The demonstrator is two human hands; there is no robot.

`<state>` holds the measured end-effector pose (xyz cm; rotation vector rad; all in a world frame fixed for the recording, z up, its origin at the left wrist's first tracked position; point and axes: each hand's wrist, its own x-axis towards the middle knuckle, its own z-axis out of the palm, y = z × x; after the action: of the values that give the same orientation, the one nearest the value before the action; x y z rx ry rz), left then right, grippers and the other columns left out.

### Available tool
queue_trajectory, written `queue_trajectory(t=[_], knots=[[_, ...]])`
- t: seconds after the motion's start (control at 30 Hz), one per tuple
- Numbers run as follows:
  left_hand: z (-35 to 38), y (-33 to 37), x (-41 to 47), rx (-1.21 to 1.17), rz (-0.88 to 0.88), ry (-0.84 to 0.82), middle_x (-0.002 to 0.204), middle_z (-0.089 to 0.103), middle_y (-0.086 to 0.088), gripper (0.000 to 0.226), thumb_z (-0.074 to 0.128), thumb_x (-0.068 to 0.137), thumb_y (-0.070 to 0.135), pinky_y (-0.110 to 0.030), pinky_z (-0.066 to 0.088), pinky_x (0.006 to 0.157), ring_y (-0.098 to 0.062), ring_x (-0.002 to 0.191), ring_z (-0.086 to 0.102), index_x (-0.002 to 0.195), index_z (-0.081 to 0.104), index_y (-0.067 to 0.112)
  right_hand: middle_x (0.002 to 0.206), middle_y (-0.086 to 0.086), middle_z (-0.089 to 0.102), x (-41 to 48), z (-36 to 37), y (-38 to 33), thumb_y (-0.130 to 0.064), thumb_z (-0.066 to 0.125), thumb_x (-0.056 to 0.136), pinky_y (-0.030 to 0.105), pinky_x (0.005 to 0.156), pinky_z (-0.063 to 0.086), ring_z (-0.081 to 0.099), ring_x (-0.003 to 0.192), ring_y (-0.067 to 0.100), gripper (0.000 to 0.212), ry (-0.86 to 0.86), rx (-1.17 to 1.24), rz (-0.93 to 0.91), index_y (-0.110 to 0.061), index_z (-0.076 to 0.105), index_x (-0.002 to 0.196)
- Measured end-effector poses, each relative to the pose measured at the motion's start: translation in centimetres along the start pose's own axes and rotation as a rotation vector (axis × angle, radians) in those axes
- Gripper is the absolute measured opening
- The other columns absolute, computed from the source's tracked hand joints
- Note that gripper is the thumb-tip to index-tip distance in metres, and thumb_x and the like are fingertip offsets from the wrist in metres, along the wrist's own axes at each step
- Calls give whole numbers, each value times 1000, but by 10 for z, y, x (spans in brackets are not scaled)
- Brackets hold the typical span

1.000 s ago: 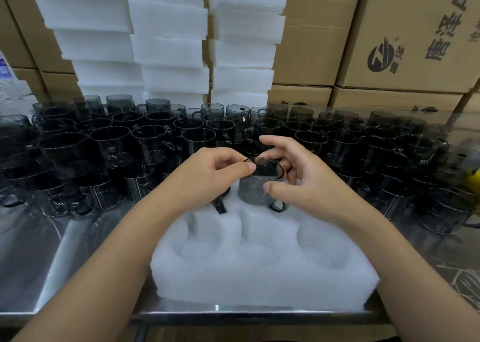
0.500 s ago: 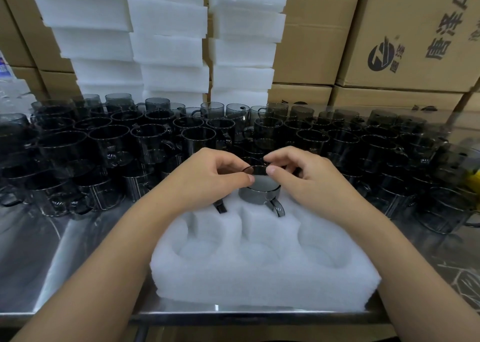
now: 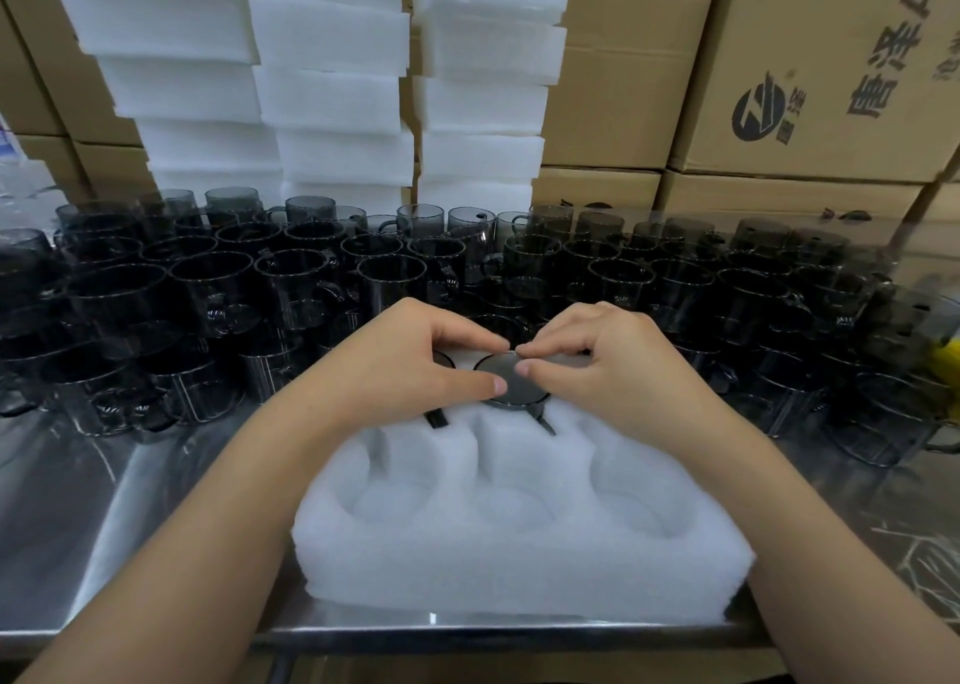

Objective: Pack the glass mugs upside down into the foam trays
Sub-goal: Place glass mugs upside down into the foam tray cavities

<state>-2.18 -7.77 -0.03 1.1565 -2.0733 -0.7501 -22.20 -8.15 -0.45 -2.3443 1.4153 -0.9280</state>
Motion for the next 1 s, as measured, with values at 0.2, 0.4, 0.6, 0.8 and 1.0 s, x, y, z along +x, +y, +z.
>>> queue_trajectory(t=[0.2,0.4,0.6,0.8,1.0], knots=[[0,3,0,2,-23,-66,96,66,36,30,76,76,33,-24,53,85,-1,93,67,93,68,56,92,-15,61,1,0,-2,-30,72,82,21,87,38,51,98,11,12,-1,-77,-27,-27,76,93],[0,1,1,-16,-20,-86,97,68,32,30,75,79,29,-25,53,86,6,92,65,100,69,49,95,-12,64,-3,2,-3,-36,65,85,34,89,43,53,95,13,19,32,-170,-101,-27,75,98],[1,-3,2,-8,-11,-24,97,64,39,28,78,76,30,-1,43,75,15,91,60,92,67,50,99,-6,61,-3,-10,3,-26,55,88,30,86,39,51,92,15,34,591,-71,-27,-20,64,120],[0,-3,1,13,-29,-18,96,62,41,25,76,72,39,0,42,68,13,87,62,88,66,54,135,1,44,0,-21,23,-15,52,89,33,99,16,27,123,21,40,445,-433,157,-21,59,128],[0,-3,1,7,-25,-12,95,63,40,25,77,73,34,1,40,70,16,88,60,88,67,51,141,4,39,2,-25,31,-20,51,91,36,105,9,20,128,21,31,366,-533,153,-24,62,120]])
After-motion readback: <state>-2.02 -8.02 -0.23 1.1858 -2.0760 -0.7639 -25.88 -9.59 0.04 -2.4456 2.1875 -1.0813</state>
